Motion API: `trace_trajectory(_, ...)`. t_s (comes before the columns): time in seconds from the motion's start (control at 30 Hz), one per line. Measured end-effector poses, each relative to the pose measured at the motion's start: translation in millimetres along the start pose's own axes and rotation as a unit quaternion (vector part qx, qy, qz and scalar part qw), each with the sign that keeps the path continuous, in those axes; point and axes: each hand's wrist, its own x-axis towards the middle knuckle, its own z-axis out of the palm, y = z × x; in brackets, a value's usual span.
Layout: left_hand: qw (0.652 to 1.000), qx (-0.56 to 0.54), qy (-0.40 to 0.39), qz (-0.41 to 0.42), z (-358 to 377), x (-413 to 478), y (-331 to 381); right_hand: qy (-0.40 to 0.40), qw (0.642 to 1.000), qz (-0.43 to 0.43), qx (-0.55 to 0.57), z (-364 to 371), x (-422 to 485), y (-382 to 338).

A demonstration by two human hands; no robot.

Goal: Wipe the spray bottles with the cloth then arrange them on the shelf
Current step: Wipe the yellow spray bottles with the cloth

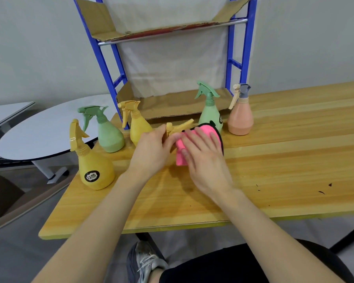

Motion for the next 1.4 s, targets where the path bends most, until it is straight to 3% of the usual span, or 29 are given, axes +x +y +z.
trace_trajectory(0.23, 0.984, -0.087, -0.034, -0.149, 7, 2, 3, -0.011, 0.999, -0.022, -0.024, 4, 4, 20)
trace_trajectory(0.33, 0.978, -0.101, -0.049, -0.179, 3, 4, 3, -0.016, 0.999, 0.03, -0.026, 3, 4, 28)
trace_trajectory(0.47, 0.967, -0.118, -0.056, -0.22, -7, 7, 3, -0.045, 0.982, 0.178, 0.043, -2, 9, 39)
trace_trajectory(0.73, 0.954, -0.137, -0.052, -0.26, -19, 10, -1, -0.068, 0.996, -0.046, -0.031, 7, 12, 4)
trace_trajectory(0.83, 0.939, -0.184, -0.067, -0.284, -20, 5, -8, -0.067, 0.995, -0.068, -0.006, 3, 13, 9)
trace_trajectory(0.9, 0.929, -0.212, -0.071, -0.294, -20, 2, -11, -0.071, 0.997, -0.033, 0.021, 1, 13, 17)
trace_trajectory(1.03, 0.931, -0.206, -0.073, -0.291, -20, 0, -10, -0.1, 0.986, 0.088, 0.102, -2, 13, 25)
trace_trajectory(1.2, 0.964, -0.119, -0.081, -0.223, -24, -3, -5, -0.093, 0.955, 0.224, 0.169, 1, 13, 35)
trace_trajectory(1.27, 0.971, -0.104, -0.086, -0.197, -25, -3, -5, -0.065, 0.962, 0.196, 0.178, -2, 15, 33)
trace_trajectory(1.4, 0.98, -0.086, -0.101, -0.149, -27, -2, -8, -0.067, 0.993, 0.026, 0.098, -7, 23, 14)
